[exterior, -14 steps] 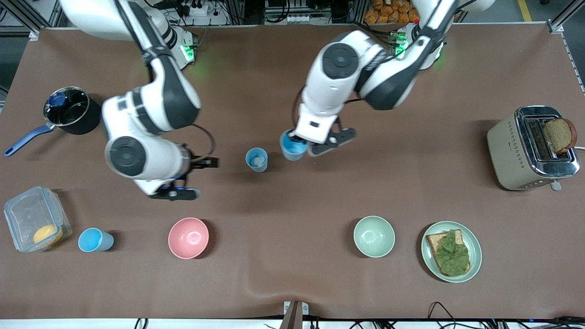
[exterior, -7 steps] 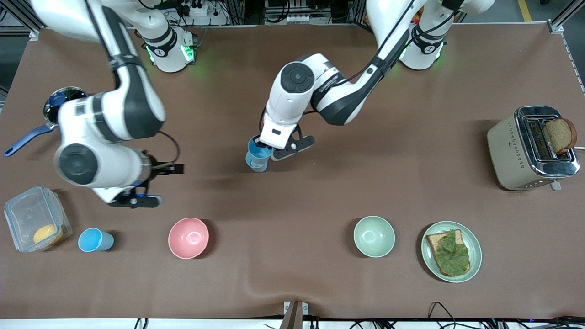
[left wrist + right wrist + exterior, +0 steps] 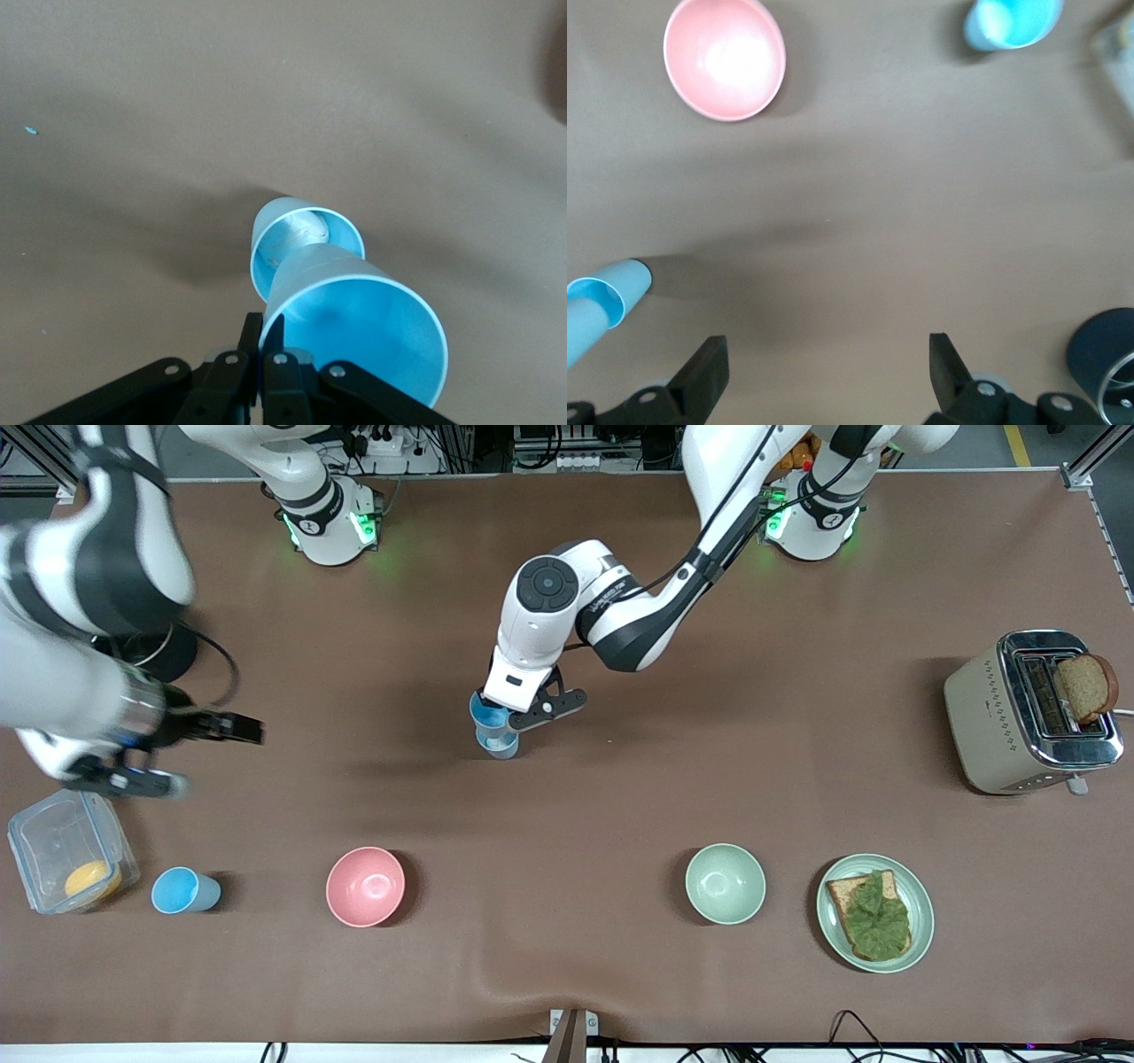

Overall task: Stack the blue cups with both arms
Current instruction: 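Lower the left gripper's cup into the placed cup while the right gripper retracts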

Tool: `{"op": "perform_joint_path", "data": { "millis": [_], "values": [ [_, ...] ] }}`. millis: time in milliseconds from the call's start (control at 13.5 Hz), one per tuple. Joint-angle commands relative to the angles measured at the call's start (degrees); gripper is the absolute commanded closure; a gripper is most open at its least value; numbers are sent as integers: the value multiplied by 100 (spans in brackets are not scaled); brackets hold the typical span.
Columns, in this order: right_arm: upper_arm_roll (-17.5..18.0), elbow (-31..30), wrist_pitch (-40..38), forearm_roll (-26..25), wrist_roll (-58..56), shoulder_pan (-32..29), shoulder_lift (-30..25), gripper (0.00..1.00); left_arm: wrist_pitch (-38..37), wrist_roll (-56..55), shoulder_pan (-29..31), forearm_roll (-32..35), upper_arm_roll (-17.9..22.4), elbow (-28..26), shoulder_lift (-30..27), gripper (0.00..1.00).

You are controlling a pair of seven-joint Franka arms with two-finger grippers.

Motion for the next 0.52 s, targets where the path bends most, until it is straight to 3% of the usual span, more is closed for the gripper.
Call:
{"op": "perform_joint_path", "data": {
  "millis": [0, 74, 295, 369, 443],
  "values": [
    [82, -500, 90, -107, -49, -398, -739, 0, 24, -49, -63, 122, 82, 179, 147, 100],
    [21, -500, 90, -151, -49, -451, -914, 0, 24, -49, -63, 148, 82, 162, 147, 100],
    [-172, -404, -209, -160, -302, -426, -1074, 0, 24, 48, -45, 534, 73, 135, 156, 57],
    [-208, -404, -209, -160, -748, -443, -1109, 0, 24, 48, -28, 579, 73, 118, 129, 14],
    [-208, -404, -209, -160, -944, -460, -1109, 0, -46, 48, -19, 692, 73, 91, 42, 0]
  ]
}}
